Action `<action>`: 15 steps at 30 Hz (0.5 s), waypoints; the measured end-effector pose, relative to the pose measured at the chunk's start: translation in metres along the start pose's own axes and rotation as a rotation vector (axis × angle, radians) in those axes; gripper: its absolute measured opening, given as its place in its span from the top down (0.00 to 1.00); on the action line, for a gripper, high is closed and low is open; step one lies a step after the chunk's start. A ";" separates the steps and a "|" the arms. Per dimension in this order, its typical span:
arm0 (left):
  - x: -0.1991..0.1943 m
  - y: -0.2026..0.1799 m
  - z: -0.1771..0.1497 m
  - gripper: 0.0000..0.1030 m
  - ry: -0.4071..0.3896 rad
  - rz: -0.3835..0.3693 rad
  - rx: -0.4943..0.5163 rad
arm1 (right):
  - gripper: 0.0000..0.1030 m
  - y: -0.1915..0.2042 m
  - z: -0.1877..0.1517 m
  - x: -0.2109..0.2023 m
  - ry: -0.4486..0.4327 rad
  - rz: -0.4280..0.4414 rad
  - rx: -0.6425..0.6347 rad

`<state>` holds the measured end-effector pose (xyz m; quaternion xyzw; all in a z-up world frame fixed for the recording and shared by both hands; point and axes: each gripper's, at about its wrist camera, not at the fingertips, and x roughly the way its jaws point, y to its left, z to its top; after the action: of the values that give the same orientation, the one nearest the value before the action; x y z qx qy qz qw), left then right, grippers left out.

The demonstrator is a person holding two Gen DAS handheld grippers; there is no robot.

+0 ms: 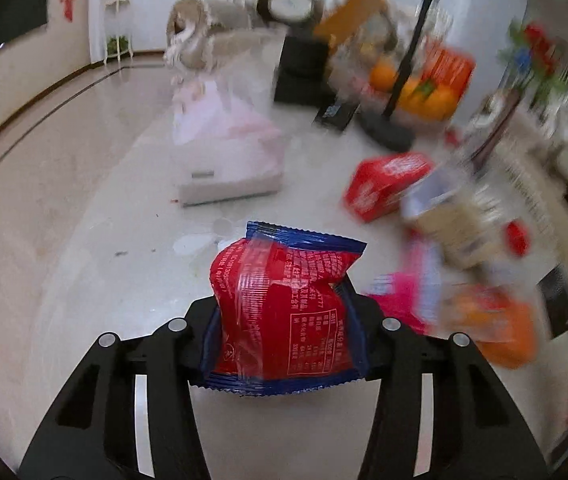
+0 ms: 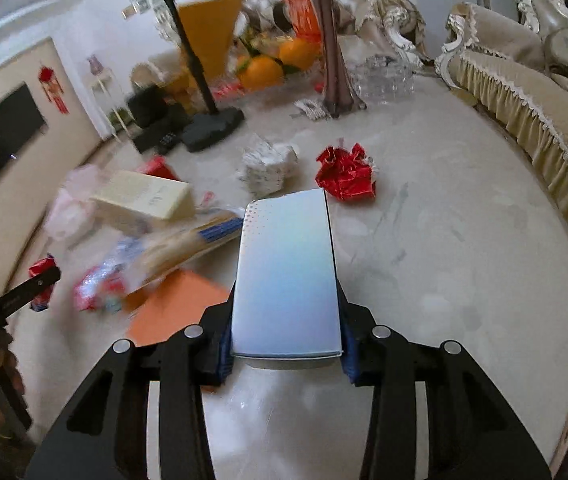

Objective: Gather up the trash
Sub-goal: 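Grasp the red snack packet with the left tool while the right grasps the white box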

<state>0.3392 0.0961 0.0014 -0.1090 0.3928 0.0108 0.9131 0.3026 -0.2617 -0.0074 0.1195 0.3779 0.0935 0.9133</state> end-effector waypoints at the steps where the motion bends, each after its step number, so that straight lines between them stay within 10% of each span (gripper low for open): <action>1: -0.017 -0.004 -0.006 0.52 -0.028 -0.028 -0.007 | 0.62 0.001 -0.007 -0.017 -0.016 0.029 0.005; 8: -0.153 -0.044 -0.117 0.52 -0.199 -0.195 0.135 | 0.62 0.013 -0.105 -0.131 -0.111 0.196 -0.066; 15: -0.205 -0.057 -0.267 0.52 0.027 -0.354 0.212 | 0.62 0.028 -0.218 -0.180 0.061 0.247 -0.092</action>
<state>0.0125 -0.0013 -0.0190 -0.0797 0.3788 -0.1930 0.9016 0.0199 -0.2493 -0.0285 0.1205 0.3833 0.2261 0.8874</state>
